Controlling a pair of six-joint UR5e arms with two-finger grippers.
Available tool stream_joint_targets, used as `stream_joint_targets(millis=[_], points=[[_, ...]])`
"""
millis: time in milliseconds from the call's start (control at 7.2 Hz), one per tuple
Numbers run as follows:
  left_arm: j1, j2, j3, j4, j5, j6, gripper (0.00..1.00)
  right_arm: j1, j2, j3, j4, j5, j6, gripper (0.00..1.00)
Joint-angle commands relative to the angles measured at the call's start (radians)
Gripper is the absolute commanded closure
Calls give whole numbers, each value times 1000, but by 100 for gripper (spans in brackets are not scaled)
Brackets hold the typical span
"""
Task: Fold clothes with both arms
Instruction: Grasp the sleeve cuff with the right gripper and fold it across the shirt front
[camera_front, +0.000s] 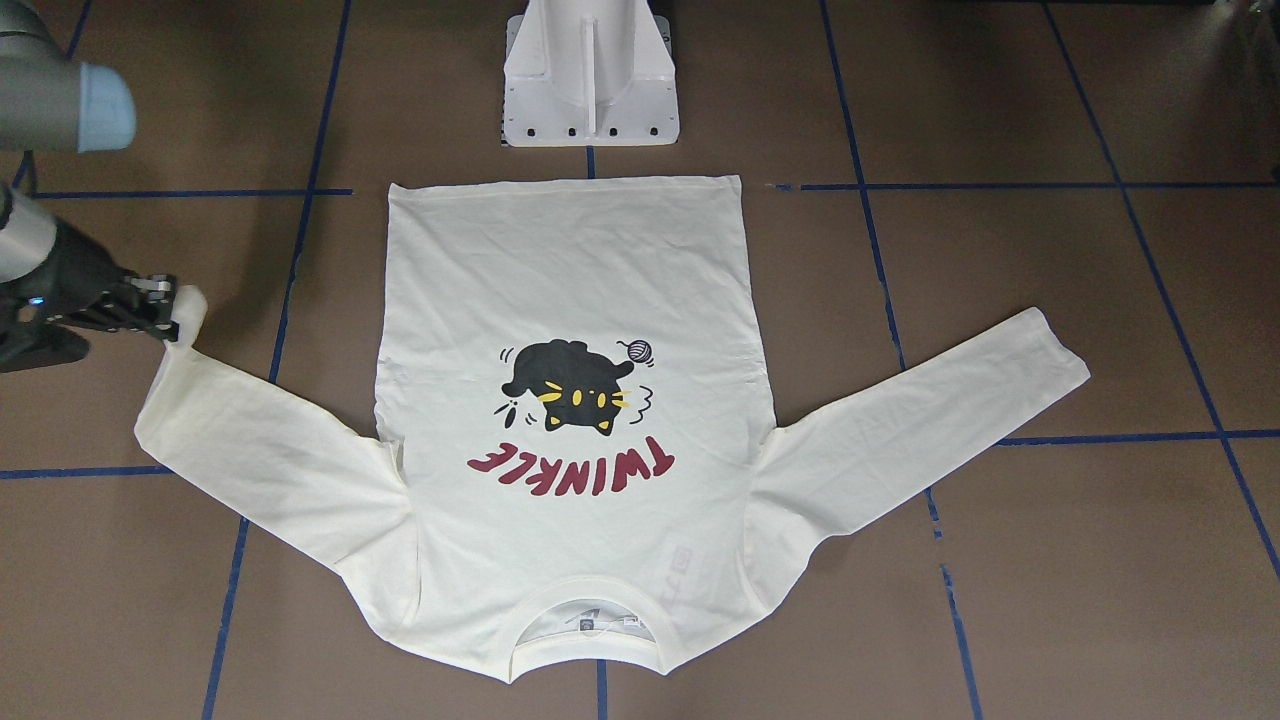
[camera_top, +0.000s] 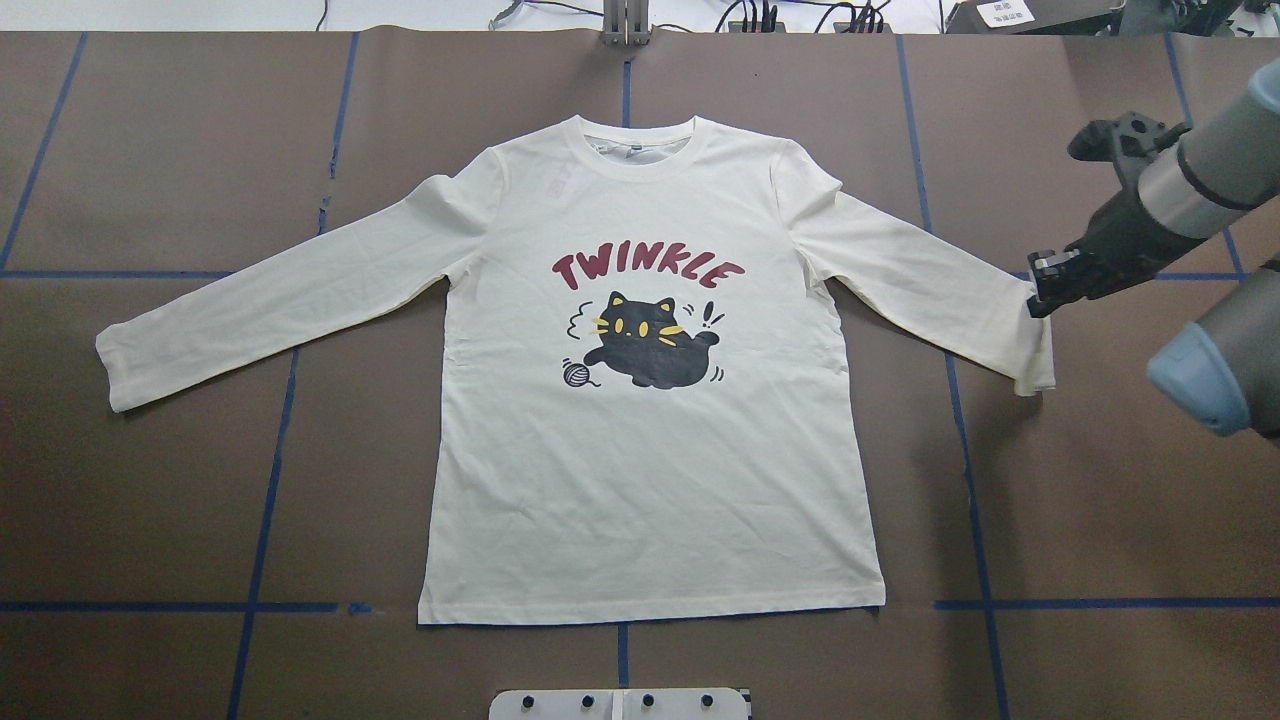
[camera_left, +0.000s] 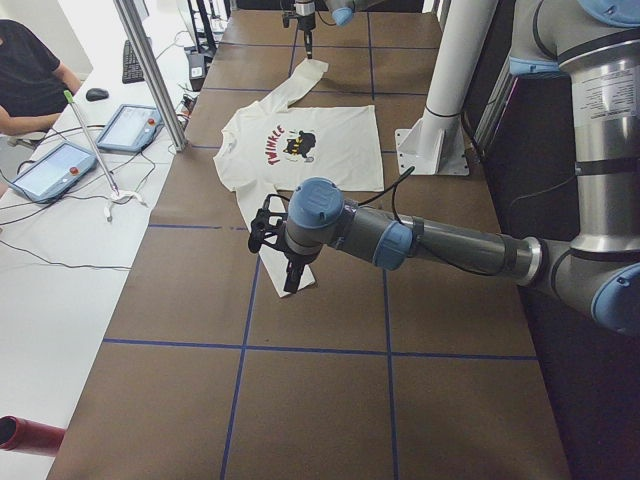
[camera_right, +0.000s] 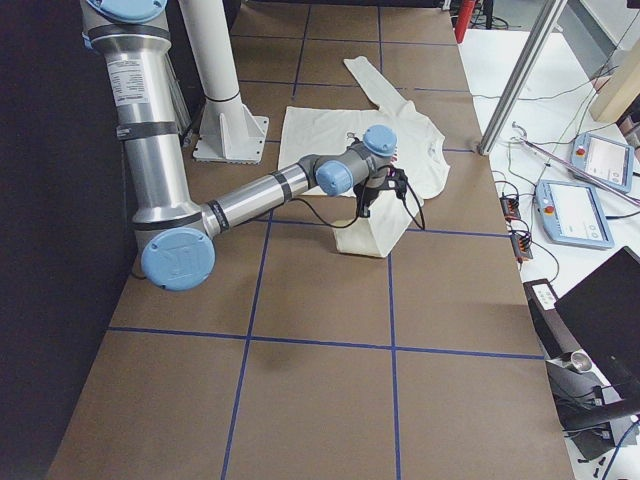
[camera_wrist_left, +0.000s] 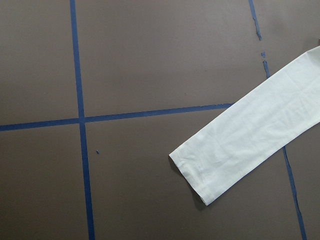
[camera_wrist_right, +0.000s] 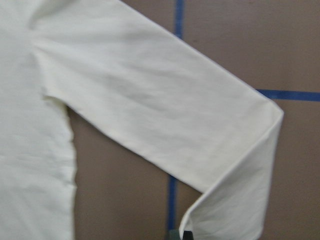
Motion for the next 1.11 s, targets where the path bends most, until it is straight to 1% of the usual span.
stream_joint_targets(millis=[0, 139, 278, 417, 556, 694, 972], points=[[0, -1, 0, -1, 1, -12, 0, -210, 371, -94, -9, -217, 430, 100], [0, -4, 0, -4, -1, -9, 0, -270, 512, -192, -2, -250, 509, 100], [0, -9, -1, -4, -1, -10, 0, -359, 659, -300, 0, -372, 548, 100], [0, -14, 0, -7, -1, -9, 0, -454, 745, -393, 74, -526, 571, 100], [3, -14, 0, -18, -1, -9, 0, -529, 819, -555, 212, -618, 574, 100], [3, -14, 2, -68, -4, -9, 0, -570, 902, -697, 256, -717, 591, 100], [5, -12, 4, -90, -2, -18, 0, -576, 979, -802, 258, -741, 609, 100]])
